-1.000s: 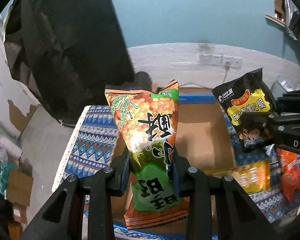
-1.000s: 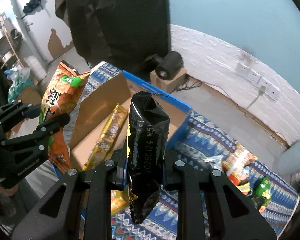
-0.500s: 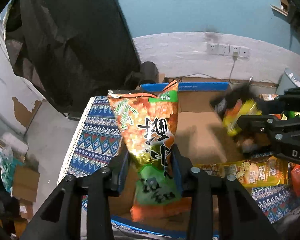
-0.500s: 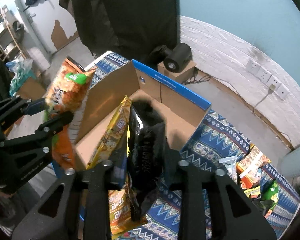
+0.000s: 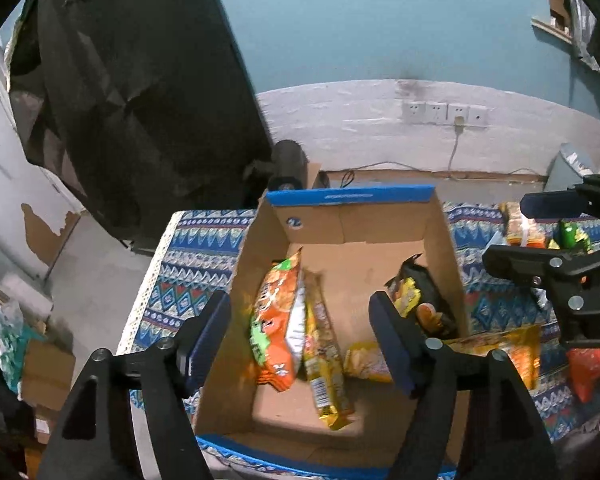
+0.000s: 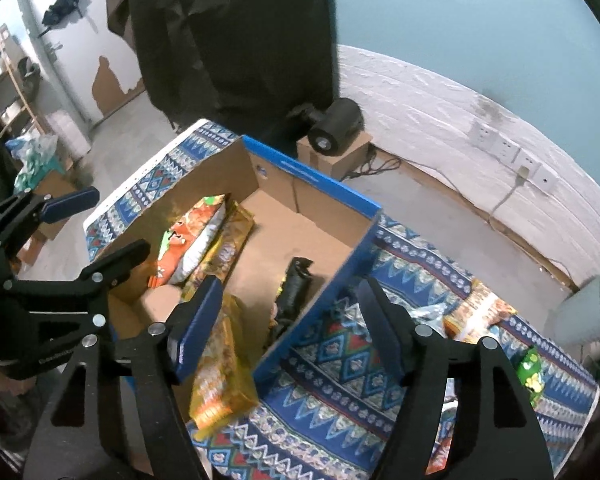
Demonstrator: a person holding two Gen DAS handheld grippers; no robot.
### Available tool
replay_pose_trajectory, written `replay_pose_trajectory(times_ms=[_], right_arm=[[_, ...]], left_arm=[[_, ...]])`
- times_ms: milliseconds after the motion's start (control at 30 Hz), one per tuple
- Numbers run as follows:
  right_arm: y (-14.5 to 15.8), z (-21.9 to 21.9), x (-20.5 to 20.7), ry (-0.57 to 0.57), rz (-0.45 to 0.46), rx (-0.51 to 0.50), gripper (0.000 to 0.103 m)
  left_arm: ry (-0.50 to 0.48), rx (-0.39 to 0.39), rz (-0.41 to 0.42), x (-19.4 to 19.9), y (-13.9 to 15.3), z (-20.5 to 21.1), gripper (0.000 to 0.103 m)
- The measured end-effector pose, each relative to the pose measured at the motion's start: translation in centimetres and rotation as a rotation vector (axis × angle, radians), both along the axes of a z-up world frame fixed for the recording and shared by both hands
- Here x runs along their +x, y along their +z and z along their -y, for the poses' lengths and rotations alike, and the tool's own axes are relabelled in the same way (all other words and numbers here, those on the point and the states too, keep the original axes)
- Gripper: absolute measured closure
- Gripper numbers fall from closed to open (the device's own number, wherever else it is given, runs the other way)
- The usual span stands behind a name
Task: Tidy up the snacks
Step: 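Open both tools to drop the bags into the box, then withdraw, then move both tools back over the snack pile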
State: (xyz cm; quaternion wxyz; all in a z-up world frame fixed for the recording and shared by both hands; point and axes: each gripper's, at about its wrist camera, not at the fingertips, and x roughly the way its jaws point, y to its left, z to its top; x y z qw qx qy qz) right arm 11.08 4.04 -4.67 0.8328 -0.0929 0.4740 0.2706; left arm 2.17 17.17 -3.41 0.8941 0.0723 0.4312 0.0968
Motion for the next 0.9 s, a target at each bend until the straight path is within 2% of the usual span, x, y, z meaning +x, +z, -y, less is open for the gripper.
replay_pose_trajectory(times_ms=[367,600,900], right_arm=[[1.0,6.5,-1.3,-0.100,0.016,-0.013,0.027],[1.4,11.0,-2.5,-0.163,0.028,-0.032,0.024],[0.7,17.4,-4.0,-0.254,0.006,-0.046,0.024]], left_arm=[[-0.091,-0.073,0.019,0.6,1.6,4.5,0.030],[-0.147,-0.050,0.028,0.9,2.0,8.5,0.025],[-0.262,-0.004,-0.001,1.1,1.4,14.5,0.025]])
